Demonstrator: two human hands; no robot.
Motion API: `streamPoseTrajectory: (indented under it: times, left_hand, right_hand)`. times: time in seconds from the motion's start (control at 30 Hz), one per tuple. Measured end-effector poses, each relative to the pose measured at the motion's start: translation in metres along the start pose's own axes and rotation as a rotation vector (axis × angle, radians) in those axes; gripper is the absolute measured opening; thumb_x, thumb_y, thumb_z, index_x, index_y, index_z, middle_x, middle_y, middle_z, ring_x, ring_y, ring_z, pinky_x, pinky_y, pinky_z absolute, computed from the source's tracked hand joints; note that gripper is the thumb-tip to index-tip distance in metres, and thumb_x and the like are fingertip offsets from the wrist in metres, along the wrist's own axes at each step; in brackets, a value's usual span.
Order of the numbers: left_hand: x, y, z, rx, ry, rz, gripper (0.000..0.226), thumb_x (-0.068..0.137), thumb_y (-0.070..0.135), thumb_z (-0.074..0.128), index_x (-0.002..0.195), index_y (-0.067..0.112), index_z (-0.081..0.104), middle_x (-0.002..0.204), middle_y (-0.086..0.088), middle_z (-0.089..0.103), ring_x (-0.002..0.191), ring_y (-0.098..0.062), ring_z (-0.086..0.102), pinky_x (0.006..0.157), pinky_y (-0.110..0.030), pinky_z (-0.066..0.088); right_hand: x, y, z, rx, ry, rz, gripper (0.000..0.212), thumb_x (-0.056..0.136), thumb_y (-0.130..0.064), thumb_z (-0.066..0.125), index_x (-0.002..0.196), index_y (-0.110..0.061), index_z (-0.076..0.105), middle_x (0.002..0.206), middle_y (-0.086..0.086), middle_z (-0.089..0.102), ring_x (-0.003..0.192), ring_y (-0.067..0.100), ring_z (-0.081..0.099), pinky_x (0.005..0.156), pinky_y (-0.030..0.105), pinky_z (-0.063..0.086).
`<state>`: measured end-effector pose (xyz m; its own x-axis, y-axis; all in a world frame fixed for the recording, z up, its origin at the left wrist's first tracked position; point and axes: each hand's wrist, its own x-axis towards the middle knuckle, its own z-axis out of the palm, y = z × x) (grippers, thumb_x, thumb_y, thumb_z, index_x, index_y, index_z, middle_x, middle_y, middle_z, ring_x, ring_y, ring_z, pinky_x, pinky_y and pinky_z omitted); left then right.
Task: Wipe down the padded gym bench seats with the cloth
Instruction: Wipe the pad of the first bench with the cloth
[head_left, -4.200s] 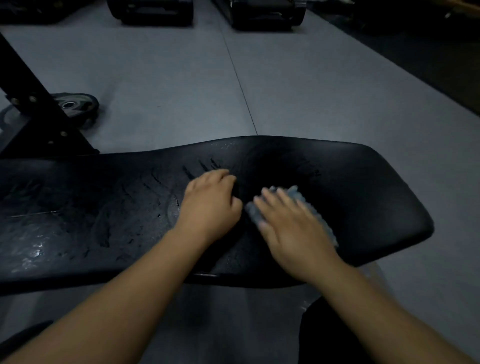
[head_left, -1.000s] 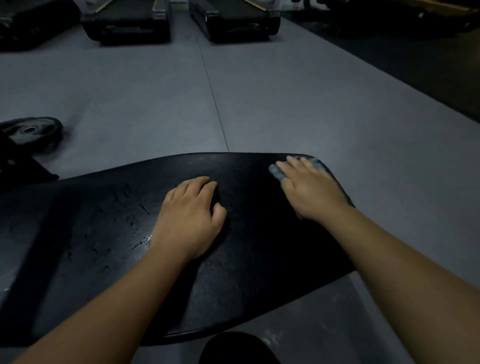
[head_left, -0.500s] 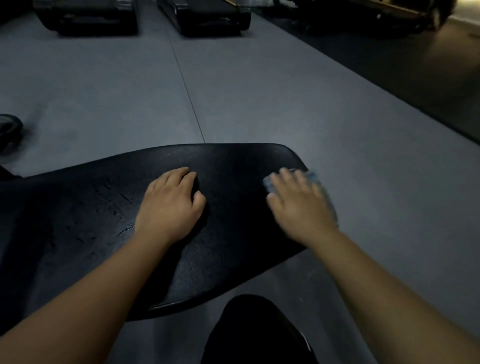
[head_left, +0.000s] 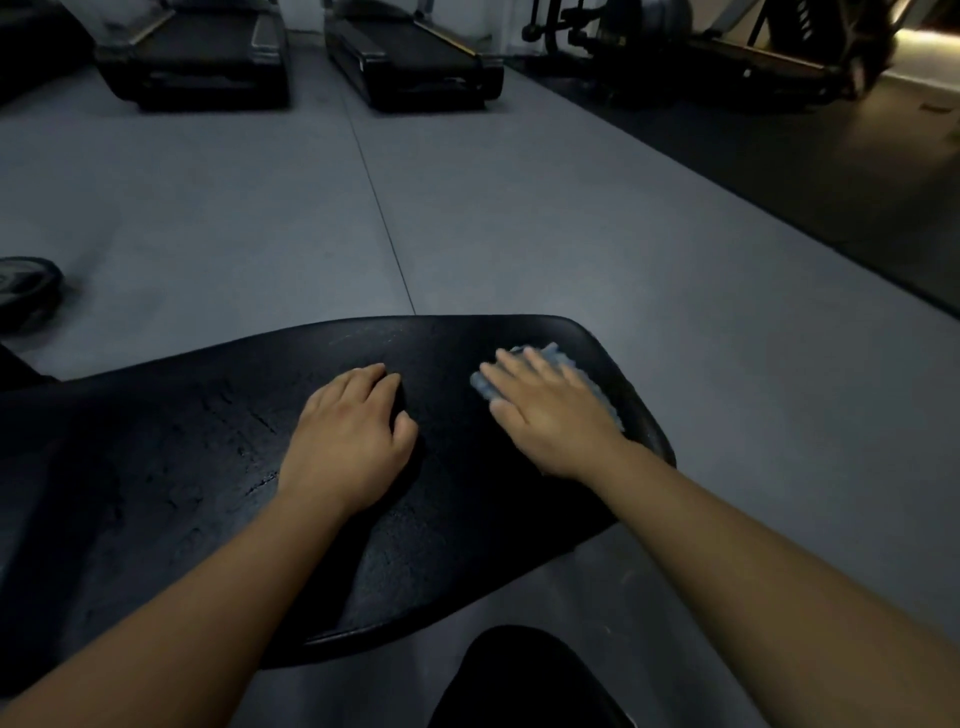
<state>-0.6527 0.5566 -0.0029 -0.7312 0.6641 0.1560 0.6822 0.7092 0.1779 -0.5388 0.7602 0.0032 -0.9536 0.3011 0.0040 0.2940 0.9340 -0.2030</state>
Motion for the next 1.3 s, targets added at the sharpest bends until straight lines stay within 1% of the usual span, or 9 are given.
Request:
streamPoseTrajectory:
  times: [0.1,0.23,0.4,0.47,0.6,0.8,0.97,1.17,1.3]
  left_hand:
    - [0.001,0.000,0.000,0.000,0.006,0.000,0.066,0.091,0.046,0.024,0.146,0.018,0.046,0.155,-0.003,0.040,0.144,-0.022,0.033,0.119,-0.043,0.027]
    - [0.001,0.004,-0.001,0.020,0.015,0.010,0.066,0.090,0.045,0.025,0.142,0.016,0.050,0.152,-0.005,0.044,0.141,-0.024,0.037,0.116,-0.044,0.030]
    - [0.023,0.014,-0.006,0.014,-0.093,0.012,0.059,0.093,0.050,0.035,0.144,0.021,0.045,0.157,-0.003,0.036,0.144,-0.024,0.031,0.115,-0.042,0.027]
    - [0.034,0.033,-0.002,-0.015,-0.094,0.057,0.057,0.093,0.049,0.043,0.144,0.025,0.044,0.157,-0.001,0.035,0.144,-0.023,0.031,0.115,-0.041,0.026]
    - [0.031,0.066,0.017,-0.061,-0.045,0.126,0.056,0.092,0.050,0.039,0.144,0.028,0.044,0.156,0.003,0.036,0.145,-0.018,0.028,0.119,-0.045,0.018]
    - [0.030,0.060,0.022,-0.119,0.030,0.121,0.052,0.092,0.048,0.039,0.138,0.025,0.048,0.150,0.007,0.044,0.142,-0.012,0.032,0.121,-0.040,0.017]
    - [0.027,0.063,0.022,-0.119,0.038,0.117,0.052,0.091,0.047,0.038,0.137,0.024,0.048,0.151,0.006,0.041,0.142,-0.013,0.032,0.121,-0.040,0.018]
    - [0.030,0.058,0.024,-0.146,0.078,0.115,0.039,0.089,0.044,0.042,0.122,0.026,0.052,0.139,0.007,0.051,0.133,-0.012,0.040,0.117,-0.037,0.024]
    - [0.028,0.056,0.026,-0.165,0.081,0.117,0.036,0.090,0.042,0.044,0.122,0.027,0.052,0.142,0.008,0.049,0.134,-0.012,0.040,0.117,-0.035,0.023]
  right_hand:
    - [0.000,0.033,-0.007,-0.061,0.016,-0.048,0.068,0.095,-0.056,0.011,0.156,-0.032,0.029,0.165,-0.004,0.022,0.153,0.017,0.015,0.124,0.039,0.011]
    - [0.056,0.034,-0.007,-0.070,-0.001,0.267,0.057,0.103,-0.049,0.017,0.158,-0.032,0.019,0.168,-0.004,0.011,0.154,0.022,0.007,0.123,0.049,0.006]
    - [0.009,0.001,0.008,-0.053,-0.006,-0.120,0.071,0.094,-0.055,-0.002,0.157,-0.035,0.022,0.167,-0.008,0.015,0.154,0.017,0.009,0.124,0.045,0.010]
    - [0.016,0.030,0.003,-0.116,-0.022,-0.109,0.081,0.088,-0.056,-0.014,0.158,-0.036,0.021,0.167,-0.005,0.017,0.154,0.019,0.011,0.123,0.045,0.012]
    - [0.069,0.031,-0.002,-0.072,0.022,0.278,0.057,0.102,-0.043,0.013,0.158,-0.033,0.020,0.167,-0.004,0.013,0.153,0.023,0.009,0.123,0.049,0.009]
    - [0.040,0.021,0.005,-0.010,0.030,-0.036,0.060,0.101,-0.049,0.009,0.157,-0.035,0.026,0.166,-0.009,0.017,0.153,0.015,0.010,0.124,0.043,0.010]
    - [0.107,0.042,0.001,-0.030,0.031,0.298,0.057,0.099,-0.046,0.013,0.152,-0.032,0.032,0.162,-0.001,0.028,0.148,0.025,0.024,0.120,0.052,0.018]
    - [0.056,0.018,0.006,0.006,-0.007,-0.031,0.061,0.100,-0.051,0.003,0.158,-0.037,0.021,0.167,-0.011,0.011,0.154,0.014,0.005,0.124,0.044,0.006]
    - [0.093,0.061,-0.004,-0.008,0.021,0.263,0.058,0.102,-0.050,0.011,0.155,-0.034,0.028,0.163,-0.003,0.026,0.149,0.022,0.023,0.121,0.046,0.017]
